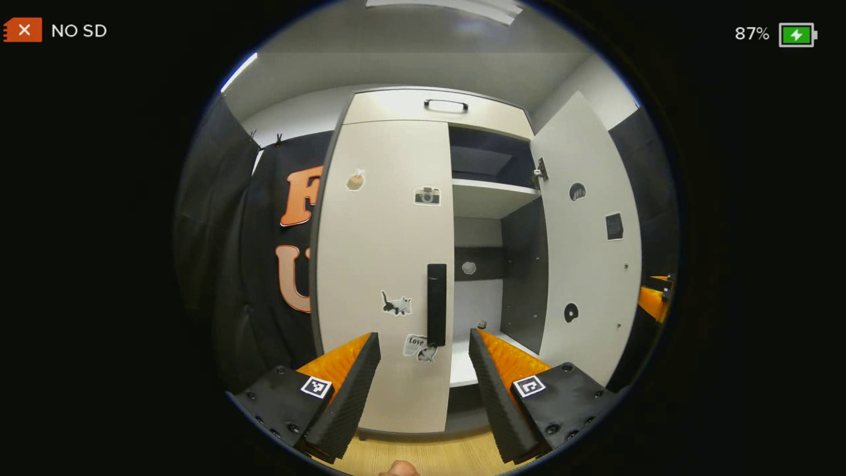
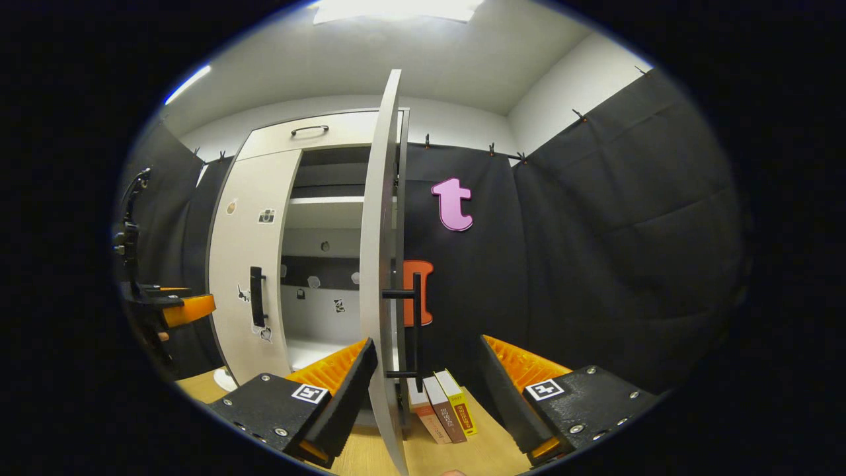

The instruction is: Open the right door of the double-door shoe cabinet with the right hand, and open the left door with the left hand.

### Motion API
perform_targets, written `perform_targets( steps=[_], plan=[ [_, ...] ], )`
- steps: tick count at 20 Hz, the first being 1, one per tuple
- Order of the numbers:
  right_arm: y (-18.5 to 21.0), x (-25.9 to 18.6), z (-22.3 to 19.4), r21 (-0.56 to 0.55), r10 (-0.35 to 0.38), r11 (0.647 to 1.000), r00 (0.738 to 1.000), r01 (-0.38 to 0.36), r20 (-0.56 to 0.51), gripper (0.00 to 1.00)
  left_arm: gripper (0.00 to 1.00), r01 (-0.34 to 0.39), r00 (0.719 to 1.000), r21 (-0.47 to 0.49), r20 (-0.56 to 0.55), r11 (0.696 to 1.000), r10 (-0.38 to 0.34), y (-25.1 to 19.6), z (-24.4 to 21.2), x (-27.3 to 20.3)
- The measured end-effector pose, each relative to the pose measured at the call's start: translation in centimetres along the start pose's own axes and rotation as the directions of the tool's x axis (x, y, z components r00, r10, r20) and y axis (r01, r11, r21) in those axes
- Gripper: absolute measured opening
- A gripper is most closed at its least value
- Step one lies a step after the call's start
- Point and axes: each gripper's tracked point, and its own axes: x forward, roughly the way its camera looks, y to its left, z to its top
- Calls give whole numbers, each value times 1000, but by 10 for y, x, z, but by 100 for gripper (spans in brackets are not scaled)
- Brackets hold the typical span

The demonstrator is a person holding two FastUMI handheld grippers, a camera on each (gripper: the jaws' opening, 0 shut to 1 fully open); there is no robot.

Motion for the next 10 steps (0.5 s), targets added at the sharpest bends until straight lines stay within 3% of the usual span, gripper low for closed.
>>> perform_targets(
  steps=[10],
  plan=[
    [0,3,6,-3,-7,1000,999,7,37,93,81,-35,998,26,-52,999,37,-7,-26,92]
  ],
)
